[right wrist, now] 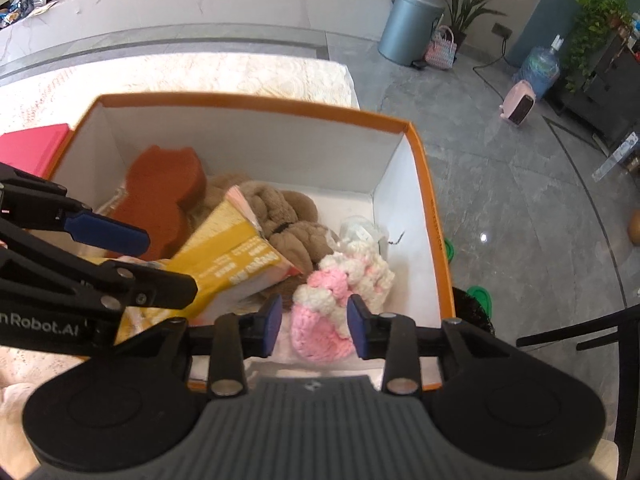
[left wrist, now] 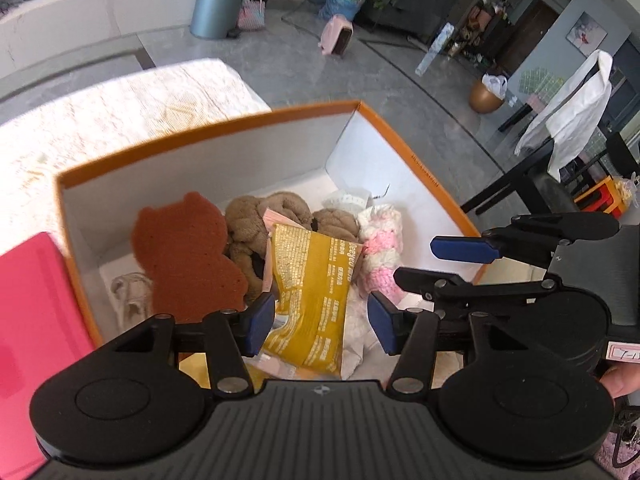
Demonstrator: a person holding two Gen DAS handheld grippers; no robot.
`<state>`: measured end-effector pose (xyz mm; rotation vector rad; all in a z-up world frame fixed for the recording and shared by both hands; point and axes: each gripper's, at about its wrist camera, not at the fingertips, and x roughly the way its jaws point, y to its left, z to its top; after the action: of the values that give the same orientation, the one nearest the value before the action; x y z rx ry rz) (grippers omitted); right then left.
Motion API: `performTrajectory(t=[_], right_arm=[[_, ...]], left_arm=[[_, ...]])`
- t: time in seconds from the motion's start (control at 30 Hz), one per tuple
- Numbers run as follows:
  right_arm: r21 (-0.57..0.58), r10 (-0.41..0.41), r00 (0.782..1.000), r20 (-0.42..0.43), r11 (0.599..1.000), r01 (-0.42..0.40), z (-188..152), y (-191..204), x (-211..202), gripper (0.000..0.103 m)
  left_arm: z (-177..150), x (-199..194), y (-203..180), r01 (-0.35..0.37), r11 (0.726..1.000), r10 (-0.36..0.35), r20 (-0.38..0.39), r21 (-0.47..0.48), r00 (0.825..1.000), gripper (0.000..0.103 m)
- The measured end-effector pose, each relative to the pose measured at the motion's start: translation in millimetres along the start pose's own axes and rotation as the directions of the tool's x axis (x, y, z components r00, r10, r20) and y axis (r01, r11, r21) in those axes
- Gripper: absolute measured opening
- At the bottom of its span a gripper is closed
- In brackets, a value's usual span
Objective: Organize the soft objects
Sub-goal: 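Move both tools back toward the white bundle and orange ball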
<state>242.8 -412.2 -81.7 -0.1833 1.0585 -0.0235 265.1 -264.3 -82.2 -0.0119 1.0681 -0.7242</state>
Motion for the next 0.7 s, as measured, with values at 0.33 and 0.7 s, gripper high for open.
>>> performTrajectory(t=[0.33, 0.7], right_arm=[[0.014, 0.013, 0.986, 0.164, 1.000, -0.016, -17, 49, -61, 0.044], [0.139, 0.074, 0.935, 0.345, 0.982, -0.129, -53, 123, -108, 0.047]], left_arm=[[-33, -86, 5, -0.083, 0.997, 0.082, 0.184, 0.001, 0.980, 0.062], [-110, -184, 46, -0.288, 0.951, 0.309, 0.382, -0.111, 0.871, 0.062]])
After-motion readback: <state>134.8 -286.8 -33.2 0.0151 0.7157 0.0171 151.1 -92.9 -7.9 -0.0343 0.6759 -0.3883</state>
